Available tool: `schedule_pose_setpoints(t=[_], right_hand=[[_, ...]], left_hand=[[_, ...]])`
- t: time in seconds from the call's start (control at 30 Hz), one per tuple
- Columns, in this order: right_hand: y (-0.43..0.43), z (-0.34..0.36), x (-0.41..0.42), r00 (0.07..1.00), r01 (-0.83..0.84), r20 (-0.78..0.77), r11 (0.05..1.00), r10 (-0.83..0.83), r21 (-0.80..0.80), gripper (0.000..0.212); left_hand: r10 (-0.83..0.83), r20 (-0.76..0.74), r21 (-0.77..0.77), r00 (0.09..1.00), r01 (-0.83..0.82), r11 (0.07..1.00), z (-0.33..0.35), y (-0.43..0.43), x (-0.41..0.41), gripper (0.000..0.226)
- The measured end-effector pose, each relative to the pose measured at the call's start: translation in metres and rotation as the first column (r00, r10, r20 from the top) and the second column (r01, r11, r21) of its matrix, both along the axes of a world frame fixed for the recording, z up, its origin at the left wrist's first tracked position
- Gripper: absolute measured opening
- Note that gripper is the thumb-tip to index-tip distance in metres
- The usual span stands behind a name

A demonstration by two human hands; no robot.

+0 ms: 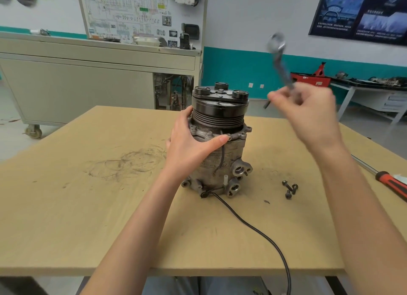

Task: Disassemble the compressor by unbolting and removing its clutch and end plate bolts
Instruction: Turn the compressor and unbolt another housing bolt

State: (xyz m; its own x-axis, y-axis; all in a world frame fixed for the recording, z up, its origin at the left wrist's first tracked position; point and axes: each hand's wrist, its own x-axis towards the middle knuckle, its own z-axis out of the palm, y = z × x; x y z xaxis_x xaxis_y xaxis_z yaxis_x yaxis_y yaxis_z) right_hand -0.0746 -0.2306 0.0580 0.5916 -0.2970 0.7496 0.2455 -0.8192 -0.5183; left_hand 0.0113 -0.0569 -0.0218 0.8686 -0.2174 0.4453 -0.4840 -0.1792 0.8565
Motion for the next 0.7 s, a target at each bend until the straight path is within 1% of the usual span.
schedule_pose_setpoints(t=[0.03,0.07,0.1,0.13,0.17,0.2,0.23,0.27,0.3,0.33,0.37,0.4,0.5,0.57,0.63,0.7], right_hand=[[-0.01,0.006,-0.003,0.999,0.0,0.032,0.998,-0.002,0.056,0.019],[-0.02,0.01,-0.006,0.999,0.017,0.025,0.996,-0.02,0.084,0.02],[-0.031,0.008,-0.009,0.999,0.047,-0.03,0.994,-0.044,0.095,0.02],[-0.042,0.001,-0.011,0.989,0.083,-0.132,0.992,-0.07,0.1,0.02],[-0.054,-0.01,-0.013,0.958,0.131,-0.27,0.986,-0.1,0.101,0.021],[-0.065,-0.024,-0.014,0.894,0.19,-0.427,0.978,-0.135,0.089,0.021],[-0.075,-0.039,-0.016,0.796,0.249,-0.579,0.967,-0.175,0.049,0.021],[-0.083,-0.054,-0.018,0.68,0.289,-0.7,0.957,-0.216,-0.014,0.021],[-0.091,-0.068,-0.02,0.575,0.31,-0.777,0.947,-0.255,-0.081,0.022],[-0.098,-0.08,-0.02,0.494,0.321,-0.817,0.936,-0.297,-0.145,0.024],[-0.104,-0.09,-0.019,0.435,0.333,-0.835,0.922,-0.337,-0.199,0.027],[-0.109,-0.098,-0.019,0.397,0.351,-0.841,0.907,-0.368,-0.232,0.028],[-0.116,-0.111,-0.013,0.358,0.396,-0.846,0.885,-0.395,-0.246,0.033],[-0.116,-0.115,-0.01,0.346,0.4,-0.855,0.885,-0.386,-0.238,0.035],[-0.114,-0.116,-0.009,0.359,0.397,-0.855,0.89,-0.375,-0.223,0.034],[-0.112,-0.115,-0.01,0.412,0.407,-0.832,0.892,-0.372,-0.197,0.035]], left_hand=[[0.002,-0.001,0.002,1.0,-0.002,1.0,0.0,0.0,0.0,0.108],[0.004,-0.002,0.003,1.0,-0.004,1.0,0.0,0.0,0.0,0.108],[0.005,-0.001,0.003,1.0,-0.005,1.0,0.0,0.0,0.0,0.108],[0.004,0.0,0.004,1.0,-0.004,1.0,-0.001,0.0,0.0,0.108],[0.002,0.0,0.004,1.0,-0.002,1.0,-0.001,0.0,0.001,0.108],[-0.001,0.001,0.003,1.0,0.001,1.0,-0.001,0.0,0.001,0.108],[-0.001,0.0,0.002,1.0,0.001,1.0,-0.002,0.0,0.002,0.108],[-0.001,0.0,0.001,1.0,0.001,1.0,-0.002,0.0,0.002,0.108],[-0.001,0.0,0.0,1.0,0.001,1.0,-0.003,0.0,0.002,0.108],[-0.001,0.002,-0.002,1.0,0.001,1.0,-0.003,-0.001,0.002,0.107],[-0.002,0.004,-0.004,1.0,0.002,1.0,-0.004,-0.001,0.003,0.108],[-0.002,0.005,-0.003,1.0,0.002,1.0,-0.004,-0.001,0.003,0.108],[-0.001,0.01,0.002,1.0,0.001,1.0,-0.002,0.0,0.005,0.108],[0.033,0.026,0.018,0.999,-0.033,0.999,-0.002,0.0,0.005,0.11],[0.165,0.06,0.079,0.984,-0.17,0.982,-0.004,-0.007,0.0,0.114],[0.331,0.103,0.138,0.938,-0.343,0.929,-0.006,-0.019,-0.012,0.121]])
